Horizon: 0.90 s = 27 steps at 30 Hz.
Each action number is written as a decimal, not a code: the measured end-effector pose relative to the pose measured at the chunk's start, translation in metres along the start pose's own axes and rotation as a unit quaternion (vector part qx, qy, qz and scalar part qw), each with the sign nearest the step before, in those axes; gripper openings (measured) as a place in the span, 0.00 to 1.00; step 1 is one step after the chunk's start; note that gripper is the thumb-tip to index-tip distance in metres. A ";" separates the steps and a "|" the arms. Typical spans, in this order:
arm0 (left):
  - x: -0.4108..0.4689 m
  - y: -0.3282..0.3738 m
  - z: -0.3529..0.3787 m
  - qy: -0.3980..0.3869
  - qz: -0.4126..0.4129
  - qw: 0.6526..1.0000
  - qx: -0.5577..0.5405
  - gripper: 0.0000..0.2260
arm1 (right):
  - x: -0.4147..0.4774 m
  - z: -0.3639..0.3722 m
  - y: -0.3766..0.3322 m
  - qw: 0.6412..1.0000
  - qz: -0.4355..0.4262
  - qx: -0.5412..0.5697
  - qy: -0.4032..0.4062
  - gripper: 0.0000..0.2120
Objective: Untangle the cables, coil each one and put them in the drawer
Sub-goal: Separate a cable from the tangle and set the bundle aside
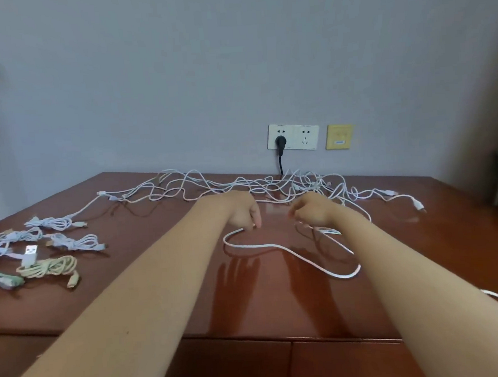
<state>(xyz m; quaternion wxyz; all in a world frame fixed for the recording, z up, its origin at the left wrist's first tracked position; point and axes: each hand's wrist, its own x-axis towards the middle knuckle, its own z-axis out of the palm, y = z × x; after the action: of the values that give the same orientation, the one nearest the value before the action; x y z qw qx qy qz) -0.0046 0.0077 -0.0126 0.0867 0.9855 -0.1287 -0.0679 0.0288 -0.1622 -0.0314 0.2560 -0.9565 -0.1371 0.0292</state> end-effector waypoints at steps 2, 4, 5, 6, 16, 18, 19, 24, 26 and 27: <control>0.003 0.017 0.003 -0.022 0.039 0.999 -0.015 0.13 | -0.006 -0.010 0.011 0.999 0.033 0.022 -0.016 0.15; 0.007 0.035 0.007 -0.059 0.070 0.995 -0.026 0.15 | -0.014 -0.018 0.019 0.997 0.057 0.031 -0.047 0.15; 0.009 0.043 0.010 -0.078 0.082 0.993 -0.027 0.16 | -0.018 -0.022 0.023 0.996 0.062 0.031 -0.054 0.15; 0.011 0.050 0.013 -0.094 0.091 0.991 -0.030 0.16 | -0.021 -0.024 0.027 0.996 0.064 0.031 -0.052 0.15; 0.025 0.087 0.037 -0.134 0.104 0.984 -0.057 0.14 | -0.037 -0.038 0.068 0.989 0.083 -0.123 -0.005 0.09; 0.025 0.089 0.036 -0.132 0.102 0.984 -0.057 0.13 | -0.042 -0.039 0.077 0.982 0.121 -0.133 -0.052 0.09; 0.025 0.089 0.036 -0.131 0.100 0.985 -0.056 0.13 | -0.043 -0.040 0.081 0.983 0.129 -0.116 -0.057 0.08; 0.027 0.085 0.034 -0.132 0.086 0.985 -0.077 0.10 | -0.039 -0.043 0.085 0.997 0.069 0.034 -0.009 0.03; 0.027 0.085 0.033 -0.129 0.077 0.981 -0.124 0.09 | -0.036 -0.047 0.076 0.988 0.047 0.146 0.021 0.05; 0.027 0.086 0.032 -0.127 0.077 0.976 -0.157 0.11 | -0.035 -0.048 0.072 0.979 0.035 0.196 0.036 0.06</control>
<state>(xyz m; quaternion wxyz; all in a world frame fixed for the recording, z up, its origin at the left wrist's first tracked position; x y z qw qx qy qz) -0.0047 -0.0866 -0.0303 0.2283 0.9302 -0.2016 -0.2047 0.0194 -0.2546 -0.0255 0.4423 -0.8922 -0.0862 0.0298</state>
